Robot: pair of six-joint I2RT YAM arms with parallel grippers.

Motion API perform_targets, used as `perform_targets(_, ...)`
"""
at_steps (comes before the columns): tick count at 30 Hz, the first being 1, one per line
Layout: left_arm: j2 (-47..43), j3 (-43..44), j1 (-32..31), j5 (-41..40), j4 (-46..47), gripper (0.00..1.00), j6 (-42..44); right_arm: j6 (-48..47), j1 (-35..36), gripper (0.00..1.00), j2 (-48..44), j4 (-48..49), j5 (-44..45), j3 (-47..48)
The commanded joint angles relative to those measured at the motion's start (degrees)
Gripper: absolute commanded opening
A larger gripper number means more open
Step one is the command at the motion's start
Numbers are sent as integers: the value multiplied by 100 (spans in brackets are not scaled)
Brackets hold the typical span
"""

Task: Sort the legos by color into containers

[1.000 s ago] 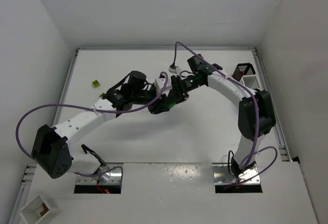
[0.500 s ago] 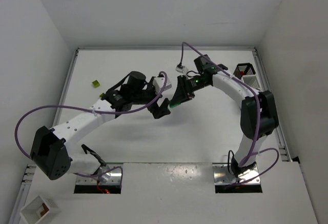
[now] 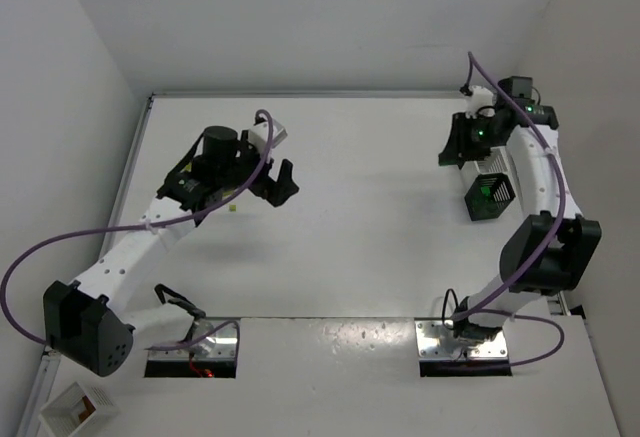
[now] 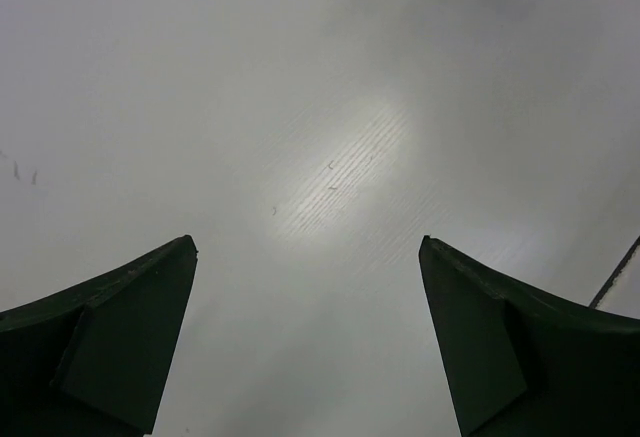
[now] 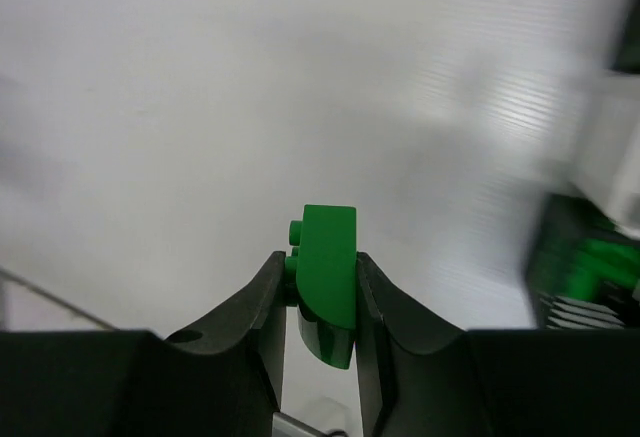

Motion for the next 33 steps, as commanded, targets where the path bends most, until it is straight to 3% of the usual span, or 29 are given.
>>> perform_targets(1, -319, 76, 300, -49, -338, 100, 193, -871, -375, 0, -224, -388, 1386, 187)
perform_targets(9, -495, 410, 1293, -427, -927, 100, 668, -1372, -1185, 0, -224, -195, 2302, -278)
perform_targets(15, -548, 288, 1645, -137, -1033, 100, 722, -1425, -1299, 1, 135, -133, 2303, -244)
perform_targets(23, -548, 173, 1943, -84, -1033, 100, 670, -1425, -1405, 18, 303, 201, 2303, -296)
perform_targets(29, -487, 173, 2181, -84, -1033, 100, 669, -1425, -1405, 53, 356, 253, 2171, -296)
perform_targets(33, -232, 225, 2471, -50, -1033, 100, 511, -1373, -1405, 58, 76, 254, 2022, -235)
